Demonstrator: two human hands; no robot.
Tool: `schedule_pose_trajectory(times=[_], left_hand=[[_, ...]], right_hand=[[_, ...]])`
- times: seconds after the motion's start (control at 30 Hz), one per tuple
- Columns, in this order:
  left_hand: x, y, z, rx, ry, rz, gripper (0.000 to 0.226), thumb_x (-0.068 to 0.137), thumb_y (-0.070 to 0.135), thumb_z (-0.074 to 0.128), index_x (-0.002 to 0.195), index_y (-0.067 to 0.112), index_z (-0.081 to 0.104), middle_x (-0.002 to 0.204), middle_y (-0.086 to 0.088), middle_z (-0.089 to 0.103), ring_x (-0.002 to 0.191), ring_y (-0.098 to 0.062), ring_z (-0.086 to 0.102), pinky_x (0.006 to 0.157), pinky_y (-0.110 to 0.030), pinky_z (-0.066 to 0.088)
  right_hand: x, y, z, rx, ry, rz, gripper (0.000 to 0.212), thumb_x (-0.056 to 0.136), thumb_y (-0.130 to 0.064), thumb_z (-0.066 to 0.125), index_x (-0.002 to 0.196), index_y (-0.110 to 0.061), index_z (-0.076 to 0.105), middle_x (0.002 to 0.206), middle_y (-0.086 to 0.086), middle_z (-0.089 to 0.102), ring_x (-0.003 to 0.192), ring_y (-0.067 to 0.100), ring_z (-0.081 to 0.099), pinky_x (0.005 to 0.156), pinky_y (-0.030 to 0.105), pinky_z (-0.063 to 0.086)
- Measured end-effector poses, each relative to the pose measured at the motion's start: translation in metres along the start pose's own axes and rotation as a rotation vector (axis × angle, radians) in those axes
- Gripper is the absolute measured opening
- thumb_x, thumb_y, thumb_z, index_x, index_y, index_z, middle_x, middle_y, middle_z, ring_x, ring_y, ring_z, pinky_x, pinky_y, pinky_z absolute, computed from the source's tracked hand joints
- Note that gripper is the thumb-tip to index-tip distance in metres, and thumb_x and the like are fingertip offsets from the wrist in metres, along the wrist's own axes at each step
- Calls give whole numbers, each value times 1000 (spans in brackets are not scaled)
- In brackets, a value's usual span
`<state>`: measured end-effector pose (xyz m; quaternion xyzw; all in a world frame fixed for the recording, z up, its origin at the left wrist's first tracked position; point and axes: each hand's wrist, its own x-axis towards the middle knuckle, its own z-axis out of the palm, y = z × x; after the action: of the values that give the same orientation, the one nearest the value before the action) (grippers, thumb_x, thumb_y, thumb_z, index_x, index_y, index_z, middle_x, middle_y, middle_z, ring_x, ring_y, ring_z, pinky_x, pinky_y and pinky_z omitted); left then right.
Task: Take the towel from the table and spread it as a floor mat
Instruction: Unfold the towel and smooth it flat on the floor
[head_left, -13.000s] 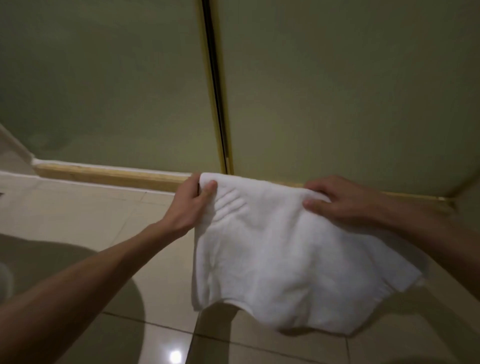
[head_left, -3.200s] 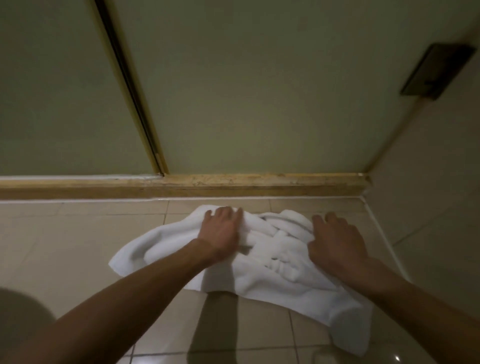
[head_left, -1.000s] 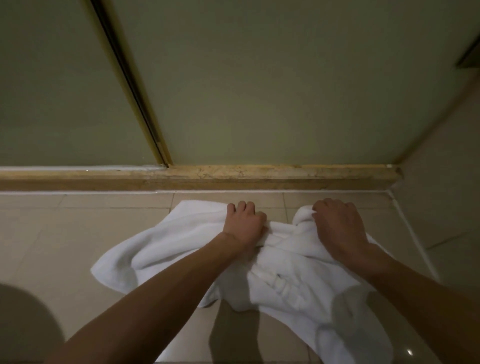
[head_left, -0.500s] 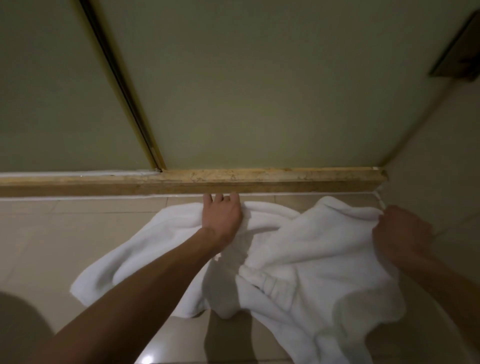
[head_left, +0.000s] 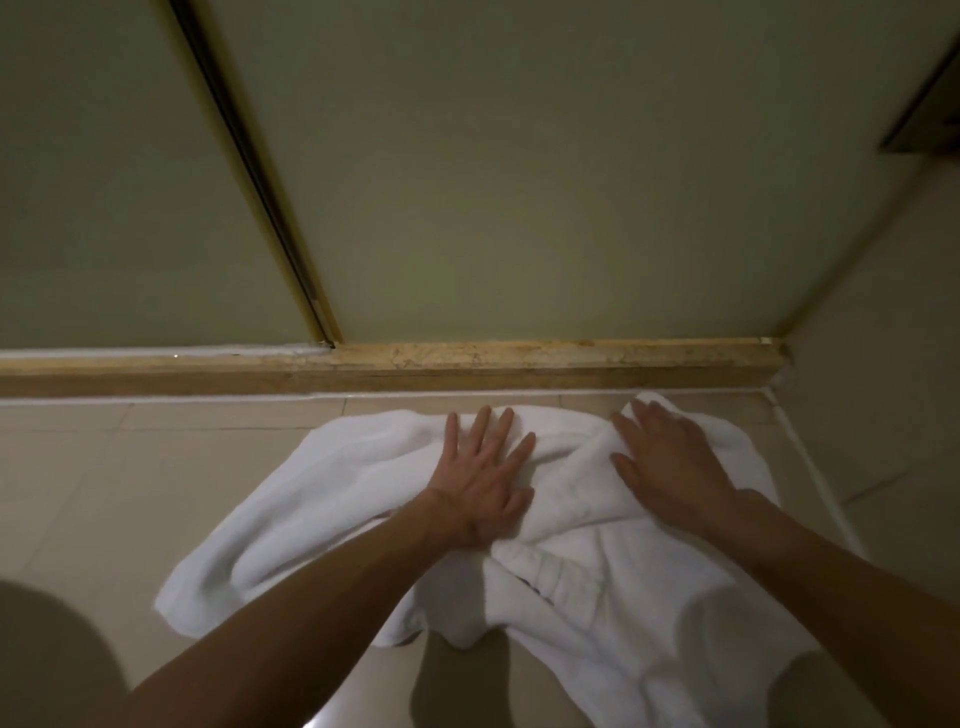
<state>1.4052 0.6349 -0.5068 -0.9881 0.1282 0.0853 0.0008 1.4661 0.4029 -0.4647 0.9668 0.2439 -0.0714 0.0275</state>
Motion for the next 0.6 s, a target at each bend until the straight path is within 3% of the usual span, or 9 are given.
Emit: schedule_pose_trajectory(times=[0.13,0.33,0.47,0.6], left_hand=[[-1,-4,14,4,-54,-23,71,90,65,6,148,32,-16,156,-8,-24,140,-28,-29,105,-60,-24],[7,-9,17,-45,-97,-52,75,82,75,-3,145,39,-21,156,-5,-26,140,-28,-29,102,-66,-24],[7,-11,17,-77,-112,-80,75,81,76,-2,145,40,-20,157,-3,-21,142,-28,-25,102,-68,-21],[7,-13,14,-124,-125,-104,73,84,75,1,144,40,-22,159,-1,-17,143,-28,-21,101,-67,-20]], right_hand=[[-5,10,22,-39,-230,-46,65,97,-52,22,150,-26,-5,160,5,-8,146,27,-2,116,47,3],[-18,16,35,46,-262,68,70,94,-59,19,147,-32,-18,159,6,-15,139,36,25,113,53,12],[-35,17,51,19,-299,179,78,90,-66,14,141,-28,-30,157,15,-18,140,38,20,114,52,13],[-52,22,63,18,-352,264,78,88,-69,10,142,-29,-28,157,18,-13,142,39,11,114,53,13]])
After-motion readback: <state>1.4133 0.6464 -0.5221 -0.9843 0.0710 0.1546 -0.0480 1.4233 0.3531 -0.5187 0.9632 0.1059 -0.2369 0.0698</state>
